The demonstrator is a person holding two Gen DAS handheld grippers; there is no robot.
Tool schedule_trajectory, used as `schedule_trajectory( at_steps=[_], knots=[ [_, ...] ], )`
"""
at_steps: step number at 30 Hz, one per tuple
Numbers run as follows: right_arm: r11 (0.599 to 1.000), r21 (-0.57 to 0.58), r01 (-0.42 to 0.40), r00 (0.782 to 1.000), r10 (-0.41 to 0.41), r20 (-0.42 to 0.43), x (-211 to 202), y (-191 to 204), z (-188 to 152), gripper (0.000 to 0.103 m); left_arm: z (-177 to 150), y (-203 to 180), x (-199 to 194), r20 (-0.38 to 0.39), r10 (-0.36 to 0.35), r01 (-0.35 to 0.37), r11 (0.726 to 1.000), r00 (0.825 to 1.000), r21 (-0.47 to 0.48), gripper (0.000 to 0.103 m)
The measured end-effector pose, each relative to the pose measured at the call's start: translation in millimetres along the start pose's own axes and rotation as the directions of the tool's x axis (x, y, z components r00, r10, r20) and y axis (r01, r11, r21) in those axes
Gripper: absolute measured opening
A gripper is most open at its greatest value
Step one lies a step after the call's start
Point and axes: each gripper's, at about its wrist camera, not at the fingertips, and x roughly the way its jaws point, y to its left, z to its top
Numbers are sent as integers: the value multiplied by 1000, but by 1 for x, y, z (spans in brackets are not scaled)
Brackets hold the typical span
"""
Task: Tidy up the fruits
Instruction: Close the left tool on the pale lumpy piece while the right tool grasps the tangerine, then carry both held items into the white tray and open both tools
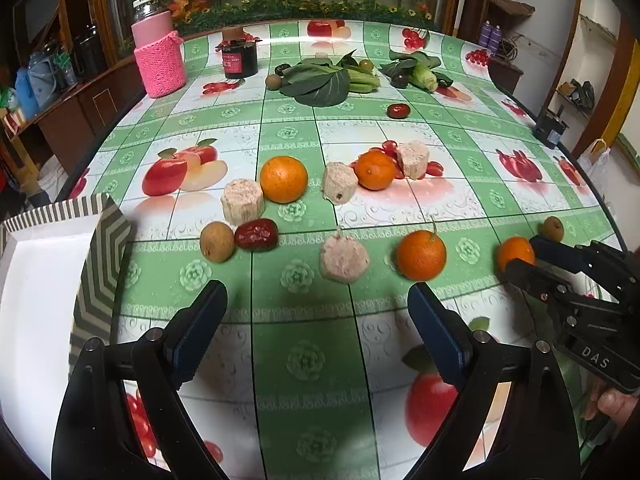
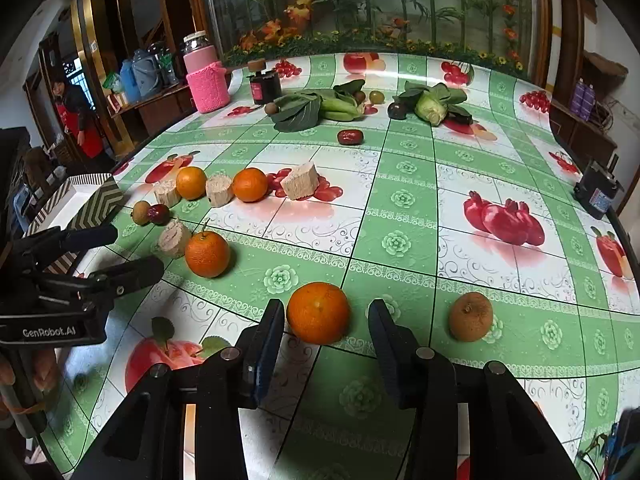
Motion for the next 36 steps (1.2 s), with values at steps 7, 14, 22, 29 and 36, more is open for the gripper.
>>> schedule_trajectory(
  at_steps=[7, 14, 22, 29, 36],
  knots=[
    [1000, -22, -7, 1000, 6, -15, 9, 3, 1, 37, 7, 2, 15, -23, 6, -6, 1000, 1000, 3, 77],
    [999, -42, 5, 1000, -6, -9, 12, 6, 3, 32, 9, -6, 22, -19, -4, 5, 1000, 1000, 27, 35],
    [999, -49, 11, 1000, -10, 17, -2, 10, 1, 32, 3, 4, 5, -2, -35, 35, 999, 999, -22, 27],
    [997, -39, -71, 996, 73, 45, -22, 27, 3, 32, -8, 12, -38, 43, -66, 68, 996, 997, -57, 27],
    [971, -76, -227, 972, 231, 51, -32, 75, 14, 31, -22, 53, -79, 62, -22, 29, 993, 998, -113, 27]
  ],
)
